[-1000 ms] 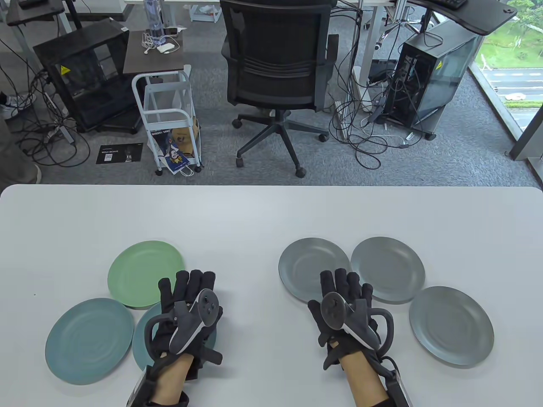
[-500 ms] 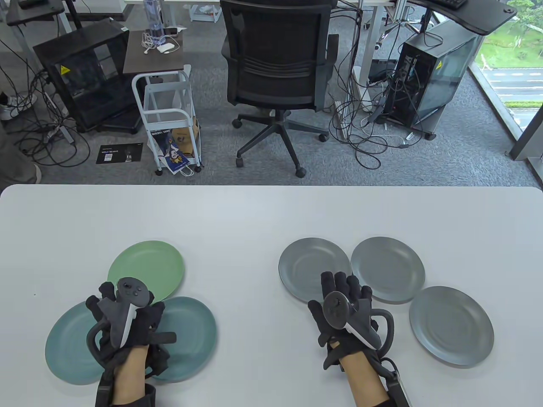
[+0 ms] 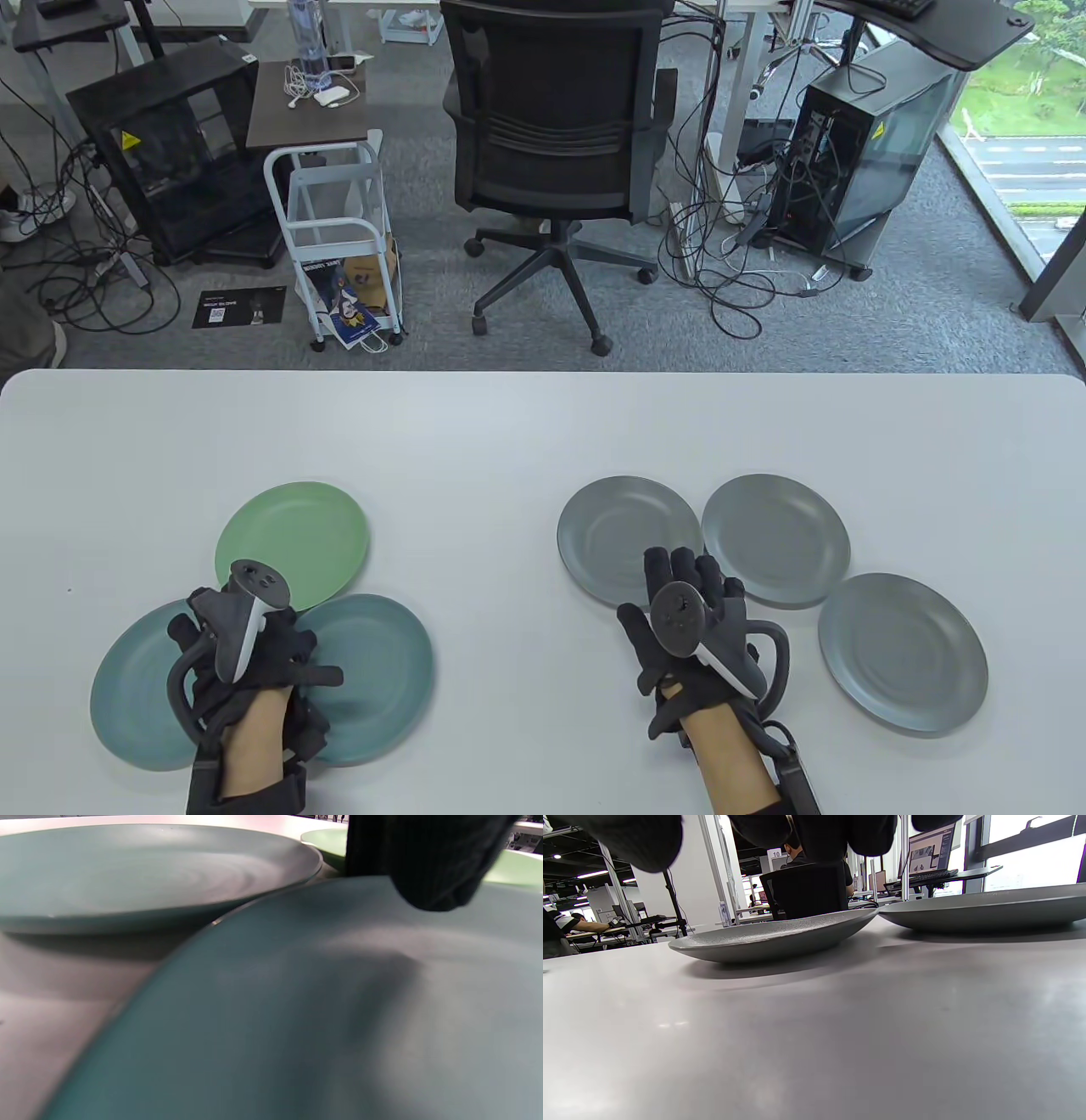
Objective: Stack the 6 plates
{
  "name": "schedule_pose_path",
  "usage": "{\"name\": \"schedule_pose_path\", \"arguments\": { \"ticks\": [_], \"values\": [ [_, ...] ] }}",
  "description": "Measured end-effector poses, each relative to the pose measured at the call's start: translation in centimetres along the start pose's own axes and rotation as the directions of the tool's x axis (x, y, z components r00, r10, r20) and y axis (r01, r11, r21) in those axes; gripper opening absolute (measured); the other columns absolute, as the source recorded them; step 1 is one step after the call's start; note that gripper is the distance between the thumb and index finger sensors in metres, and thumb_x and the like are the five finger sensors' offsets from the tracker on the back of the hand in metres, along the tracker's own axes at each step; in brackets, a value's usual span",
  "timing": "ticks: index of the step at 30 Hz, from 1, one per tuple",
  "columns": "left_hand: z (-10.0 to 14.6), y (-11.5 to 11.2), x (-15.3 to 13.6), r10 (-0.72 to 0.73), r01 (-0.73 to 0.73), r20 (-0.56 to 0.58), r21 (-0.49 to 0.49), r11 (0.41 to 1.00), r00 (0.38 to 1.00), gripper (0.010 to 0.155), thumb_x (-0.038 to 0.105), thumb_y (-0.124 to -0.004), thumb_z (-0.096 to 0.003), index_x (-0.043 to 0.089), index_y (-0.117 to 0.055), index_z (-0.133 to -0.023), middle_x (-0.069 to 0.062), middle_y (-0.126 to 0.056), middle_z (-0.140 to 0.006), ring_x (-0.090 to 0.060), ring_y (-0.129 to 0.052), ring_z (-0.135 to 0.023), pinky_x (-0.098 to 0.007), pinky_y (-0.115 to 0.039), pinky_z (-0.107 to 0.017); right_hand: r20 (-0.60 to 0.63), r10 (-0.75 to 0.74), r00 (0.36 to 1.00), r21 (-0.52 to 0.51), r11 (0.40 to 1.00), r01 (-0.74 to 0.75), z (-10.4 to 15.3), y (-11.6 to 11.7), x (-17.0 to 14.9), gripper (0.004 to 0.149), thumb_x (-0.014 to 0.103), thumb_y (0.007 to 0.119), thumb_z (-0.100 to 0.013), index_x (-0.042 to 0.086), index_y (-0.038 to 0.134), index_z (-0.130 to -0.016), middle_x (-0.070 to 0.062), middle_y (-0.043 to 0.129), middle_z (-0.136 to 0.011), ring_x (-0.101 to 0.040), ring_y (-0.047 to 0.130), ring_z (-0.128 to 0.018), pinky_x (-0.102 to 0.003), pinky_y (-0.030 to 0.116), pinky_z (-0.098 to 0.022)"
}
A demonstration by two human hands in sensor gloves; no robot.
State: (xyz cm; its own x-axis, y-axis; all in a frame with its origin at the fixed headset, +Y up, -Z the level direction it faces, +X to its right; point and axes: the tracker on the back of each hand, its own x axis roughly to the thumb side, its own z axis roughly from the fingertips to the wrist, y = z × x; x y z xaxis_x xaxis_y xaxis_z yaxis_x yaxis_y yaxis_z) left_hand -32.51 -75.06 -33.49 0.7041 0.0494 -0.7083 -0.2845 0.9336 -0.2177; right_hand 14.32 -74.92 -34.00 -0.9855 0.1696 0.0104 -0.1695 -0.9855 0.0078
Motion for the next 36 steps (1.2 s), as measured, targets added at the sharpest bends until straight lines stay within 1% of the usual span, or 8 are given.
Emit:
{"name": "schedule_pose_path", "arguments": {
  "ticks": [12, 18, 23, 25, 27, 29, 32, 36],
  "values": [
    [-0.1, -0.3, 0.1, 0.004, -0.003, -0.017, 0.059, 0.998, 1.0, 0.042, 0.047, -0.087, -0.037, 0.046, -0.083, -0.078, 0.025, -0.039, -0.116, -0.008, -0.01, -0.116, -0.043, -0.007, -0.088, -0.008, -0.019, 1.0, 0.019, 1.0, 0.019, 0.0, 0.1, -0.2, 0.073, 0.067, 0.055, -0.054, 0.03, 0.03, -0.111, -0.007, 0.036, -0.121, -0.038, 0.037, -0.109, -0.062, 0.033, -0.078],
    [0.2, 0.4, -0.1, 0.047, -0.048, 0.011, 0.052, 0.998, 0.999, 0.044, 0.045, -0.082, -0.0394, 0.039, -0.077, -0.082, 0.023, -0.034, -0.116, -0.007, -0.006, -0.113, -0.041, -0.005, -0.087, -0.006, -0.024, 1.0, 0.015, 1.0, 0.024, 0.0, 0.1, -0.2, 0.073, 0.067, 0.055, -0.054, 0.03, 0.03, -0.111, -0.007, 0.035, -0.121, -0.038, 0.036, -0.109, -0.061, 0.033, -0.078],
    [0.8, 1.2, -0.4, 0.131, -0.133, 0.064, 0.034, 0.991, 0.989, 0.044, 0.045, -0.077, -0.0413, 0.041, -0.069, -0.085, 0.021, -0.03, -0.115, -0.009, -0.003, -0.111, -0.042, -0.003, -0.085, -0.003, -0.023, 1.0, 0.011, 1.0, 0.023, 0.0, 0.1, -0.2, 0.073, 0.067, 0.055, -0.054, 0.03, 0.03, -0.111, -0.007, 0.033, -0.121, -0.038, 0.035, -0.109, -0.061, 0.032, -0.078],
    [0.9, 1.5, -0.5, 0.156, -0.159, 0.081, 0.037, 0.987, 0.984, 0.043, 0.045, -0.077, -0.0408, 0.047, -0.07, -0.083, 0.022, -0.041, -0.112, -0.009, -0.01, -0.112, -0.042, -0.004, -0.085, -0.003, -0.024, 1.0, 0.009, 1.0, 0.024, 0.0, 0.1, -0.2, 0.073, 0.067, 0.055, -0.054, 0.03, 0.03, -0.111, -0.007, 0.033, -0.121, -0.038, 0.034, -0.109, -0.062, 0.032, -0.078],
    [1.1, 1.7, -0.6, 0.204, -0.208, 0.111, 0.027, 0.978, 0.973, 0.042, 0.045, -0.078, -0.0403, 0.05, -0.072, -0.081, 0.02, -0.061, -0.106, -0.01, -0.024, -0.114, -0.044, -0.006, -0.086, -0.004, -0.027, 1.0, 0.008, 1.0, 0.027, 0.0, 0.1, -0.2, 0.073, 0.067, 0.055, -0.054, 0.03, 0.03, -0.111, -0.007, 0.032, -0.121, -0.038, 0.034, -0.109, -0.061, 0.032, -0.078],
    [1.2, 2.0, -0.7, 0.225, -0.231, 0.124, 0.035, 0.972, 0.966, 0.041, 0.045, -0.079, -0.04, 0.05, -0.073, -0.081, 0.018, -0.085, -0.088, -0.009, -0.05, -0.111, -0.046, -0.011, -0.087, -0.004, -0.028, 1.0, 0.006, 1.0, 0.028, 0.0, 0.1, -0.2, 0.073, 0.067, 0.055, -0.054, 0.03, 0.03, -0.111, -0.007, 0.032, -0.121, -0.038, 0.034, -0.109, -0.061, 0.032, -0.078],
    [1.4, 2.3, -0.7, 0.237, -0.249, 0.144, 0.073, 0.966, 0.961, 0.041, 0.044, -0.08, -0.0389, 0.047, -0.076, -0.08, 0.014, -0.091, -0.076, -0.007, -0.069, -0.101, -0.045, -0.02, -0.091, -0.003, -0.031, 1.0, 0.008, 0.999, 0.031, 0.0, 0.2, -0.2, 0.073, 0.067, 0.055, -0.054, 0.03, 0.029, -0.111, -0.007, 0.032, -0.121, -0.037, 0.034, -0.11, -0.061, 0.032, -0.078],
    [1.3, 2.4, -0.6, 0.265, -0.28, 0.176, 0.064, 0.958, 0.948, 0.043, 0.042, -0.079, -0.0374, 0.038, -0.077, -0.08, 0.011, -0.094, -0.071, -0.007, -0.079, -0.091, -0.045, -0.029, -0.092, 0.0, -0.043, 0.999, 0.008, 0.999, 0.043, 0.0, 0.2, -0.3, 0.073, 0.067, 0.055, -0.054, 0.03, 0.029, -0.111, -0.007, 0.031, -0.121, -0.038, 0.034, -0.109, -0.061, 0.032, -0.078]
  ]
}}
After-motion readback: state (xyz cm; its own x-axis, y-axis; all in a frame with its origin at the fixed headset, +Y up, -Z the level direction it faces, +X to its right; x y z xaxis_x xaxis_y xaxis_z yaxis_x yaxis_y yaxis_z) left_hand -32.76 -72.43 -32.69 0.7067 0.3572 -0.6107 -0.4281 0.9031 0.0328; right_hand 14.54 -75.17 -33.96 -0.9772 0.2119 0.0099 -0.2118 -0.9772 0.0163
